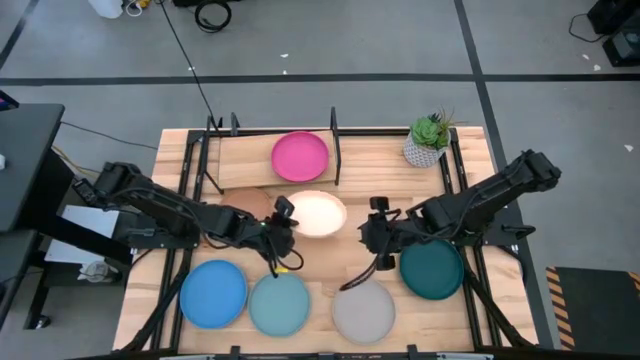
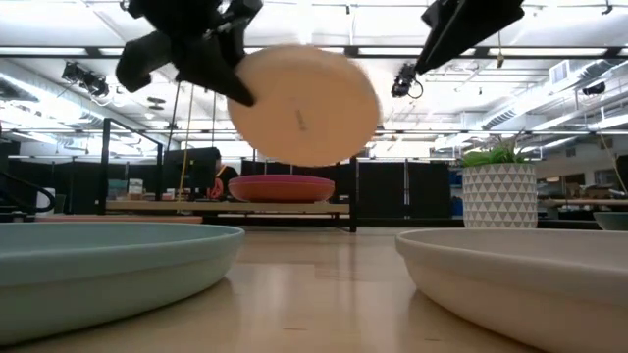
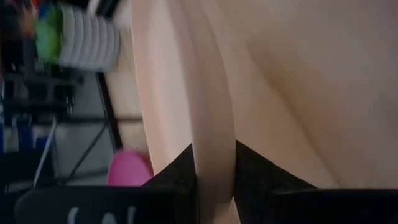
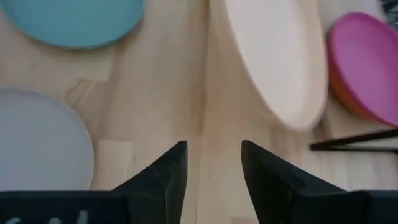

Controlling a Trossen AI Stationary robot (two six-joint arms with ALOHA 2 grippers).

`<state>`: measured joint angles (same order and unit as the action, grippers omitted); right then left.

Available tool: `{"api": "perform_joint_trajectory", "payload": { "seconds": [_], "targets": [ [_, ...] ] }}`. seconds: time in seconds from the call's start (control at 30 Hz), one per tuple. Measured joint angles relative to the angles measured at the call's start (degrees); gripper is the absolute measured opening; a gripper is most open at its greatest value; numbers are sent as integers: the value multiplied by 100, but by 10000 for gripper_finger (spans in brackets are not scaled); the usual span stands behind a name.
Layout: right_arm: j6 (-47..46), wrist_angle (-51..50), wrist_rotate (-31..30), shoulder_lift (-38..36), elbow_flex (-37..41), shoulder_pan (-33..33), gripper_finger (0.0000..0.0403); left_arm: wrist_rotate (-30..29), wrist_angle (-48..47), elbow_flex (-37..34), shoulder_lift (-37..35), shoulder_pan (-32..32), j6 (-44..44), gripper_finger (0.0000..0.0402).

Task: Place and stack plates onto a shelf
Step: Put the white plate on the shelf

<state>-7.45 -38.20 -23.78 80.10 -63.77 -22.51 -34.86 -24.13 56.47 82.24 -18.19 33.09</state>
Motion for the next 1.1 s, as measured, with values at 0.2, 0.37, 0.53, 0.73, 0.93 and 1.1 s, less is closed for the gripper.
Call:
{"api": "perform_joint_trajectory", "payload": {
  "seconds": [0.2, 0.37, 0.53, 0.73, 0.93, 1.1],
  "targets": [
    [-335, -297, -785, -285, 0, -354, 158, -652, -330, 0, 17, 166, -89, 75],
    [-461, -340, -926, -352, 0, -506, 158, -890, -521, -2, 24, 407, -49, 75],
    [-547, -379, -946, -352, 0, -552, 158, -884, -496, -187, 24, 890, -31, 75],
    [-589, -375, -947, -352, 0, -550, 158, -889, 344, -569, 26, 1491, 510, 75],
    [-592, -367, -946, -352, 0, -550, 158, -647, 1332, -869, 26, 2117, 1165, 75],
    [-592, -343, -940, -352, 0, -552, 158, -72, 1672, -942, 86, 2624, 1385, 75]
  ]
}}
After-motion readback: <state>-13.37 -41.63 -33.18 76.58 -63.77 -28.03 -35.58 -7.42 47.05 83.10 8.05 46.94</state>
